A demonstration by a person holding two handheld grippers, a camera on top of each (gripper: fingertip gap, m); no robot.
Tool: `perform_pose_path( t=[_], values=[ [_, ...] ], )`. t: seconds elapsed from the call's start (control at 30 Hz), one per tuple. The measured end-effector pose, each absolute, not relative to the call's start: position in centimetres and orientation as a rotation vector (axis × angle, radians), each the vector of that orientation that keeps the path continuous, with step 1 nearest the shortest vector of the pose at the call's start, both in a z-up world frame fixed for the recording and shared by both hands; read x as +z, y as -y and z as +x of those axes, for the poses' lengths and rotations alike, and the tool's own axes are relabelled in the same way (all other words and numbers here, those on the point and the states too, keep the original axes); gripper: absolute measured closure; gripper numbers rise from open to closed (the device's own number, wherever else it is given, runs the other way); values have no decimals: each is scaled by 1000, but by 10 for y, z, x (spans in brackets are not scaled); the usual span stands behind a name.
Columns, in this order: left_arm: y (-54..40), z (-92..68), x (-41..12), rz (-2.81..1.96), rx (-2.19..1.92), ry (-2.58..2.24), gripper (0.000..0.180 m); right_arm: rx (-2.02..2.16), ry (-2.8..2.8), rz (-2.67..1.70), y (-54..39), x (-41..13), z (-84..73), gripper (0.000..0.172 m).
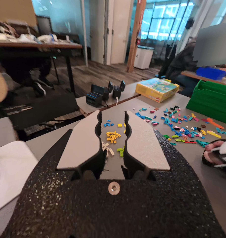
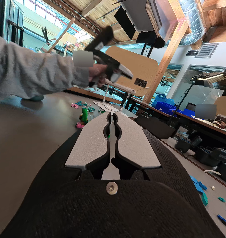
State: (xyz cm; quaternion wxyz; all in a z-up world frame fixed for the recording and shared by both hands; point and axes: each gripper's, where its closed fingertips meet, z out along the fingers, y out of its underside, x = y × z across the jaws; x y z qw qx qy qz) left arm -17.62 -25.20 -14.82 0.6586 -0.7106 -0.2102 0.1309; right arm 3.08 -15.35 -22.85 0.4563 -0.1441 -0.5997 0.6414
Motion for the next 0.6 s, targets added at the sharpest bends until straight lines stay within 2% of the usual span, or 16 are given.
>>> perform_pose_path(
  t=[0.1,0.2,0.23,0.37,0.6],
  values=[
    [297,-140,-152,-1529,408,520,149,1580,1481,-358,154,-229,31,170],
    [329,-104,-170,-1414,561,527,171,1570,1488,-376,153,-230,29,170],
    [335,-96,-179,-1409,612,535,173,1569,1501,-389,153,-230,29,169],
    [332,-73,-214,-1446,612,565,167,1550,1575,-457,155,-237,26,163],
    [301,-46,-241,-1516,461,500,160,1363,1843,-635,162,-270,-5,159]
  ],
)
